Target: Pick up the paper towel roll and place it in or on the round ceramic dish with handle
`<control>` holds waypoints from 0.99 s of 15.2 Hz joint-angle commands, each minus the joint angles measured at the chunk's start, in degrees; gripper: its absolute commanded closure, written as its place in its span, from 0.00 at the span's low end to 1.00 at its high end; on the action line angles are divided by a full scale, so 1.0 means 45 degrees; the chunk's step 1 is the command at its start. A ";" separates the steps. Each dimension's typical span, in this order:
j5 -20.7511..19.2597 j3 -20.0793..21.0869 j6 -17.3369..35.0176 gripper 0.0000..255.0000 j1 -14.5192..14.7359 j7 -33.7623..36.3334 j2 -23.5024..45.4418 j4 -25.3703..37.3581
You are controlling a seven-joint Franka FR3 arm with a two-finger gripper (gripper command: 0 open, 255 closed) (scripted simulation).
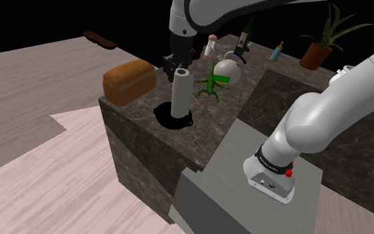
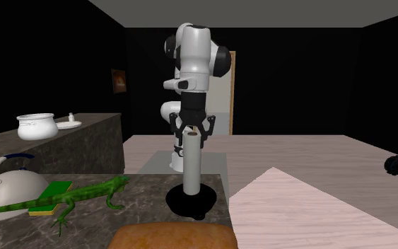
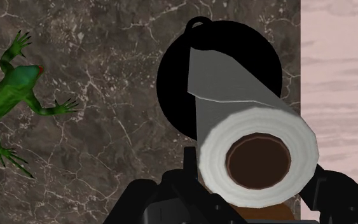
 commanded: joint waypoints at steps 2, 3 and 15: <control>0.0000 -0.0002 0.0031 1.00 -0.0001 -0.0003 -0.0008 -0.0033; 0.0000 -0.0002 0.0031 1.00 -0.0001 -0.0003 -0.0008 -0.0033; 0.0073 -0.0031 -0.1634 0.00 0.0027 -0.0060 -0.0417 0.1228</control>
